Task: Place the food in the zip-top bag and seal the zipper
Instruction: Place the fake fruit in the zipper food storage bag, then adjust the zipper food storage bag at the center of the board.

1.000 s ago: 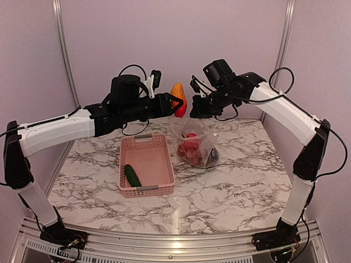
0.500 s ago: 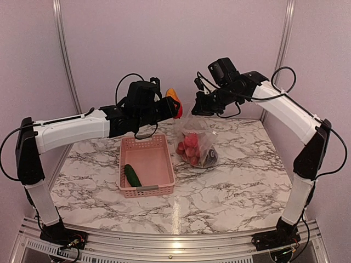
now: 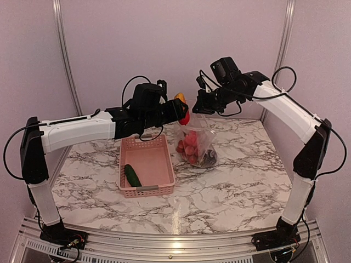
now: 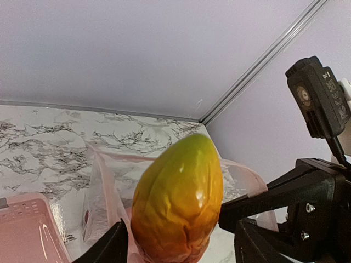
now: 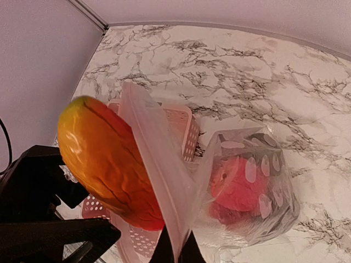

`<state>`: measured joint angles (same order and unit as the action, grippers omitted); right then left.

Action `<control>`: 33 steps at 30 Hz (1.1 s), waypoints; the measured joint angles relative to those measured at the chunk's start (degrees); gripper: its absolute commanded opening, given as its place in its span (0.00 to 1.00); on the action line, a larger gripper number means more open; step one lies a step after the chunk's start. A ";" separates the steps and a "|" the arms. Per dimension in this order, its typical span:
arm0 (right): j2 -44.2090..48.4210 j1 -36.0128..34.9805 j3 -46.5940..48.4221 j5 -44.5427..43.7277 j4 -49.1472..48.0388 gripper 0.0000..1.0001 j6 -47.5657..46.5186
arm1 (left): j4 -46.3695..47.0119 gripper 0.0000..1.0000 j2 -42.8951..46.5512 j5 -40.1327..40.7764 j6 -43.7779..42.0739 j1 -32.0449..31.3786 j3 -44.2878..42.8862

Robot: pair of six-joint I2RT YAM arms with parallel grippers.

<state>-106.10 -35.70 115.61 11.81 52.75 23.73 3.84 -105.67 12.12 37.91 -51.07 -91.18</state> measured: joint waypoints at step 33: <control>-0.61 1.07 0.00 1.92 -0.90 0.00 0.07 | -22.34 0.46 0.70 -3.72 0.87 2.40 -9.33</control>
<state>-106.72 -34.63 115.61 13.74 51.86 23.79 -18.50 -104.97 8.40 38.79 -48.66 -100.51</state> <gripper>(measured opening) 0.003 0.472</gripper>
